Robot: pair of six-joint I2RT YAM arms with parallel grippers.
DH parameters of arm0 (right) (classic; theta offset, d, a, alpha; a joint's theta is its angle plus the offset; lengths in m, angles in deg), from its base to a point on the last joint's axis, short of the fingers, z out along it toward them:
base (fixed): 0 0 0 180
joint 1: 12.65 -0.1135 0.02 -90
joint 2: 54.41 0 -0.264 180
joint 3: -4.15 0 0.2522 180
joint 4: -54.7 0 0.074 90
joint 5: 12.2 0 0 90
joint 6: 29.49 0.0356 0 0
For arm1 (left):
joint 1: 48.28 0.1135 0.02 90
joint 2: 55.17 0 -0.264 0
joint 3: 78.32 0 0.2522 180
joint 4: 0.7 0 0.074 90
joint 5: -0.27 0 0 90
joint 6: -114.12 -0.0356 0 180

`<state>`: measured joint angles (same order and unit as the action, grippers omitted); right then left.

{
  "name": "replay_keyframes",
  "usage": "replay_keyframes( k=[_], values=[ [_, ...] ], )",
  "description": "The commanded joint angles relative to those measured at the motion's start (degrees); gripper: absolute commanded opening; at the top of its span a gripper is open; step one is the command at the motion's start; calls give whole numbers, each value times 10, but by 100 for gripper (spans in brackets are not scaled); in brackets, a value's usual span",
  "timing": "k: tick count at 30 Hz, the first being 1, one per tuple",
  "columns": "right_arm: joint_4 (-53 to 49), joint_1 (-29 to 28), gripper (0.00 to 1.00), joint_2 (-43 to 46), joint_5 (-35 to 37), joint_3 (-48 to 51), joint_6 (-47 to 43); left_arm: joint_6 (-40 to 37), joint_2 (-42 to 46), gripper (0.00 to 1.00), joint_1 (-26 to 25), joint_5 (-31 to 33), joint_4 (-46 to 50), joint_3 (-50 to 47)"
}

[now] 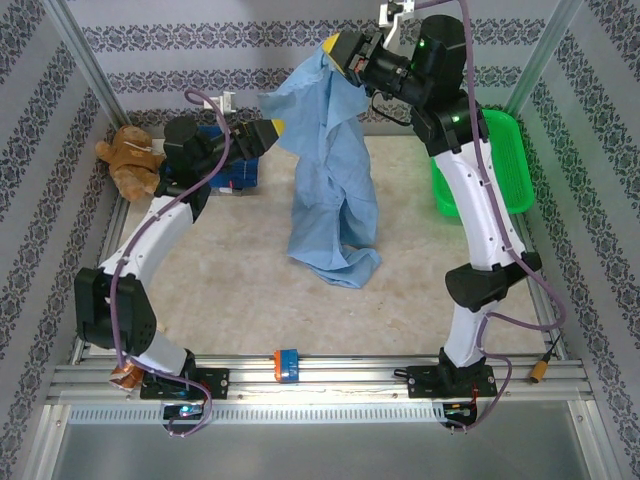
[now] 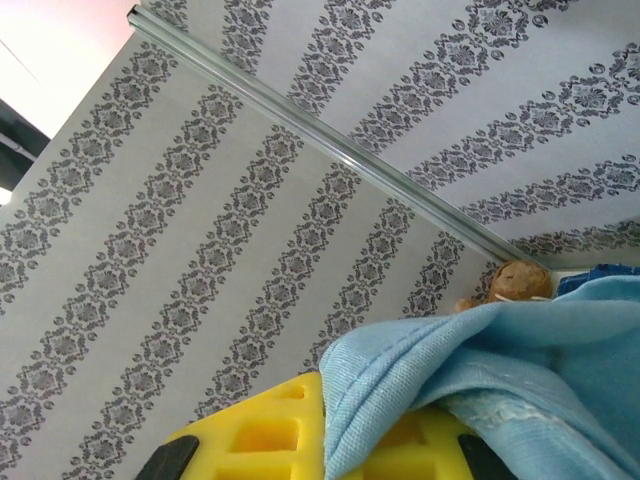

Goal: Fold and stack the long sleeve shirts

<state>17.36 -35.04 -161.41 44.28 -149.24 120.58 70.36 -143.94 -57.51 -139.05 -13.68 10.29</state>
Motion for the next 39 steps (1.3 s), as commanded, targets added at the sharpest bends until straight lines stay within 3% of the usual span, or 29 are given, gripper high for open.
replay_keyframes(
  k=[1,2,5,7,8,14,16,17,18,20,21,24,30,39],
  values=[
    [17,-6,0,29,6,18,-5,40,-10,53,-8,-30,-102,23],
    [16,-5,0,28,5,18,-6,40,-13,47,-7,-31,-100,27],
    [13,-5,0,23,1,17,-4,40,-27,16,-7,-41,-83,60],
    [12,-5,0,21,0,17,-4,28,-30,9,-3,-39,-63,78],
    [11,-4,0,22,0,17,-5,15,-29,0,2,-33,-43,88],
    [-5,7,0,30,2,14,-22,-72,20,0,91,83,115,140],
    [-3,10,0,31,-1,12,-22,-82,14,0,105,67,154,182],
    [-2,11,0,31,-3,10,-22,-65,6,0,110,28,146,196],
    [-2,13,0,31,-4,10,-22,-37,0,9,111,-13,121,195],
    [-2,15,0,30,-4,10,-21,28,11,65,107,-60,22,141],
    [-1,16,0,29,-5,10,-19,52,24,79,106,-70,-19,98],
    [-1,19,0,23,-13,0,-14,45,68,95,106,-79,-31,-1],
    [-11,20,0,0,-27,-42,-11,94,79,100,98,-117,-120,-103],
    [-20,14,0,-12,-33,-59,-3,214,-16,100,32,-78,-316,-118]
  ],
)
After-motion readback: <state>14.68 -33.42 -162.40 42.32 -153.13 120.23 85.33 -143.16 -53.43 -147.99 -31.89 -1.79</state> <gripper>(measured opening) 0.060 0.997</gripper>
